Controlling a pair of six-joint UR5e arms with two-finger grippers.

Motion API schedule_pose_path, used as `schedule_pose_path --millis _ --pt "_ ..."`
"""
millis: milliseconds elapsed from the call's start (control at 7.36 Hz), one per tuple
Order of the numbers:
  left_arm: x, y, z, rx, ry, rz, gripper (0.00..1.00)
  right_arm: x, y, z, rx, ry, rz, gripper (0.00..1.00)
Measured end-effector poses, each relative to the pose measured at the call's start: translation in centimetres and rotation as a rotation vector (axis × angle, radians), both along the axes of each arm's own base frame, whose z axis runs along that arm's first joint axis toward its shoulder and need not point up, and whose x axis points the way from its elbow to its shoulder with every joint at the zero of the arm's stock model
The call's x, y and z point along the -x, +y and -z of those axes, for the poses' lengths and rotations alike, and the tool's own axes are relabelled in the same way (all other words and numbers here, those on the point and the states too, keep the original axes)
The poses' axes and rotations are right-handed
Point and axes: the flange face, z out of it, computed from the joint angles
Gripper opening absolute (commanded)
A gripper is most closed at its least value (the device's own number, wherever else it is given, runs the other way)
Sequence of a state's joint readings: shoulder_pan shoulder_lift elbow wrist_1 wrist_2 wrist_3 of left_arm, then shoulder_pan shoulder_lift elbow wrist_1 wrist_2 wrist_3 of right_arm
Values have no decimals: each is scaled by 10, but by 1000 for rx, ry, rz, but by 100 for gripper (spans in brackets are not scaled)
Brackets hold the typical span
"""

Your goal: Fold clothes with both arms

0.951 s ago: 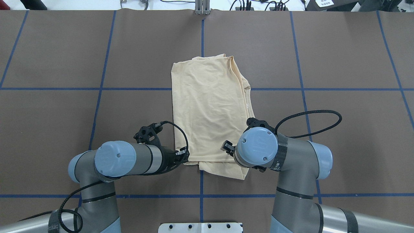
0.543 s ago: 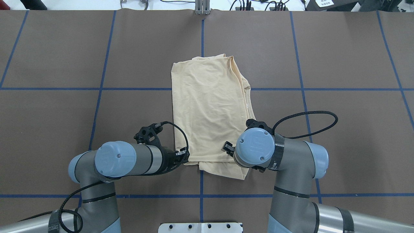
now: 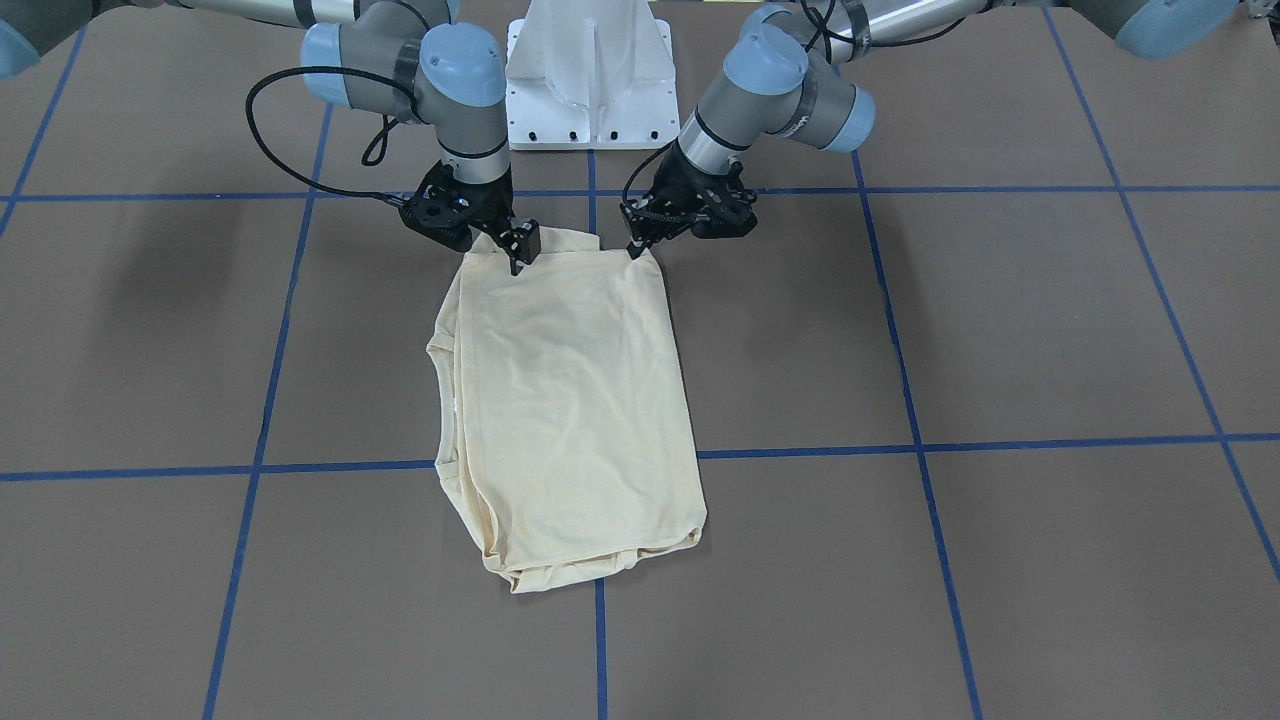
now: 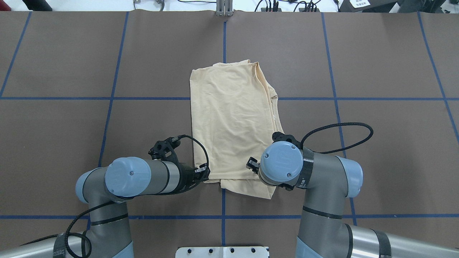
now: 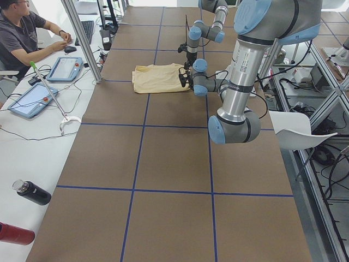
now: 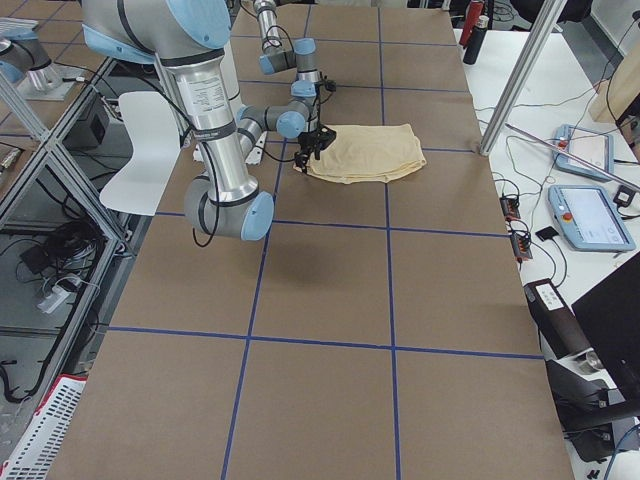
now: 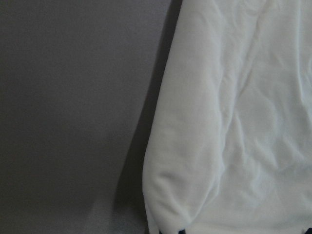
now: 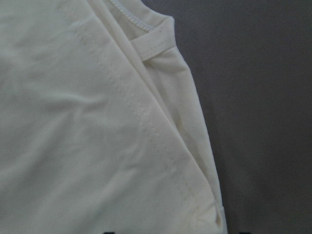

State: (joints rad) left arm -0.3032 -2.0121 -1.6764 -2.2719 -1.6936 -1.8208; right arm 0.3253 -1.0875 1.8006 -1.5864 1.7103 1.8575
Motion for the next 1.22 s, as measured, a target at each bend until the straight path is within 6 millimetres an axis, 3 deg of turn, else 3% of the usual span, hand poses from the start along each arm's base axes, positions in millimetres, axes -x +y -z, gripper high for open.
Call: schedule_pose_path --millis 136,543,679,815,951,1223 --pt "0 0 0 0 0 0 0 0 1 0 0 1 1 72" --pt "0 1 0 0 0 -1 0 0 3 -3 2 5 4 61" --pt "-1 1 1 0 1 -1 0 -1 3 -2 2 4 5 48" --pt "-1 0 2 -1 2 -1 0 -1 3 -2 2 3 5 21" --pt "-1 0 2 -1 3 -1 0 -1 4 -1 2 2 5 0" --pt "-1 0 3 -2 5 -1 0 -2 4 -1 0 0 5 0"
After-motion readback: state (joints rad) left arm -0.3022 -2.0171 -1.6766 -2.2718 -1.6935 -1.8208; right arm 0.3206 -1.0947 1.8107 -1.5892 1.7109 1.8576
